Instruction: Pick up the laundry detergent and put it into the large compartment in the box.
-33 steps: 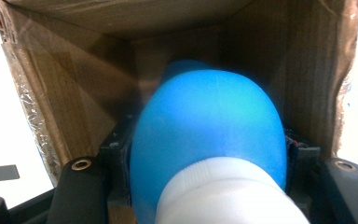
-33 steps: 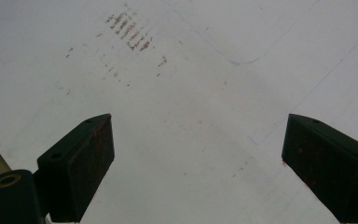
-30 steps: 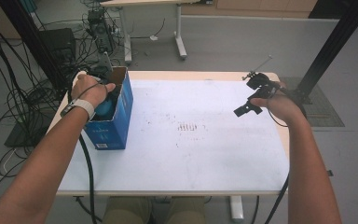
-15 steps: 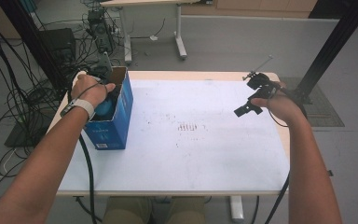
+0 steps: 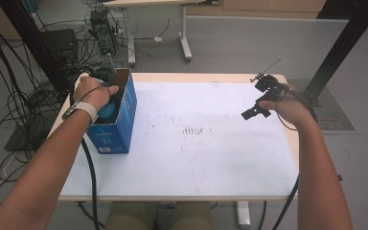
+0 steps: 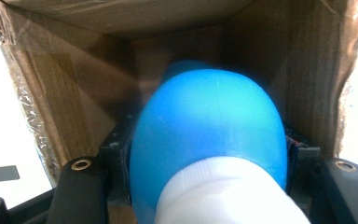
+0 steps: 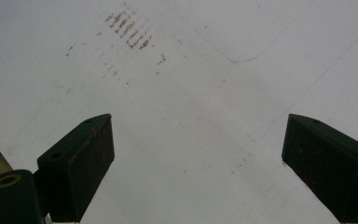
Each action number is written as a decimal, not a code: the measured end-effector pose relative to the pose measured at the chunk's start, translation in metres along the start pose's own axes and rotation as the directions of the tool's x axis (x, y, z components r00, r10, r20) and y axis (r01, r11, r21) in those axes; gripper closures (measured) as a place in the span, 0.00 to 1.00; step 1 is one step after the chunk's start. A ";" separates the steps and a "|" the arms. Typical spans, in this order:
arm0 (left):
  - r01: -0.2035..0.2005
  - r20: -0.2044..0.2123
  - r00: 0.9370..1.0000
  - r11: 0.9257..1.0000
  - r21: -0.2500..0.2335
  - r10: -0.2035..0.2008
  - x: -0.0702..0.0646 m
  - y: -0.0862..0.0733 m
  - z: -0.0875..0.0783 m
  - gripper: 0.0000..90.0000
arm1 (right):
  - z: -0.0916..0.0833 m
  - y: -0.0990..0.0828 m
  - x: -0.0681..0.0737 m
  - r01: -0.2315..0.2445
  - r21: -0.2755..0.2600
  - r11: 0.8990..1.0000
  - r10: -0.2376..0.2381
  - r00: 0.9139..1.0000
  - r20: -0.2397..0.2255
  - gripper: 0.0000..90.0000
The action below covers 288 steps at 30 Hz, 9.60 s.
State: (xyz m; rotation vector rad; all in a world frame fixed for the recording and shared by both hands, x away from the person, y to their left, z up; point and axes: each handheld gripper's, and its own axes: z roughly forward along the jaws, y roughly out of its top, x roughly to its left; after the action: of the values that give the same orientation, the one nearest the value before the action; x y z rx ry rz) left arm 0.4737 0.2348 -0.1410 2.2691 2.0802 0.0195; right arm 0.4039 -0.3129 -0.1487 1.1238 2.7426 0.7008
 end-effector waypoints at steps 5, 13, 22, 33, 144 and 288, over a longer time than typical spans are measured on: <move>0.000 0.001 1.000 1.000 0.001 0.000 0.000 0.000 0.000 0.41 | 0.000 -0.001 0.000 0.001 -0.002 1.000 -0.001 1.000 0.000 0.10; 0.001 0.003 1.000 1.000 0.000 -0.001 0.001 -0.001 0.000 0.41 | -0.002 0.000 0.001 0.002 -0.003 1.000 -0.002 1.000 0.002 0.10; 0.001 0.004 1.000 1.000 0.002 -0.001 0.002 -0.001 0.000 0.41 | -0.002 -0.001 0.001 0.000 -0.002 1.000 0.000 1.000 0.002 0.10; 0.002 0.008 1.000 1.000 0.002 -0.002 0.003 -0.001 0.000 0.41 | -0.001 -0.001 0.001 0.002 -0.006 1.000 -0.002 1.000 0.001 0.10; -0.034 0.031 0.999 0.999 -0.034 0.036 0.011 -0.010 -0.022 0.22 | -0.010 -0.003 0.009 0.003 -0.006 1.000 -0.003 1.000 0.008 0.10; -0.967 0.145 0.241 0.250 -0.048 0.960 -0.177 -0.052 -0.046 0.10 | -0.016 -0.018 0.019 -0.018 -0.012 1.000 0.018 1.000 0.011 0.10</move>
State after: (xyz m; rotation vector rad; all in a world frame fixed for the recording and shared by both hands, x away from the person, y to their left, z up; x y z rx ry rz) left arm 0.4036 0.0651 -0.0921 3.0268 0.2404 -0.1404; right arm 0.3743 -0.3169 -0.1407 1.1477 2.7191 0.7098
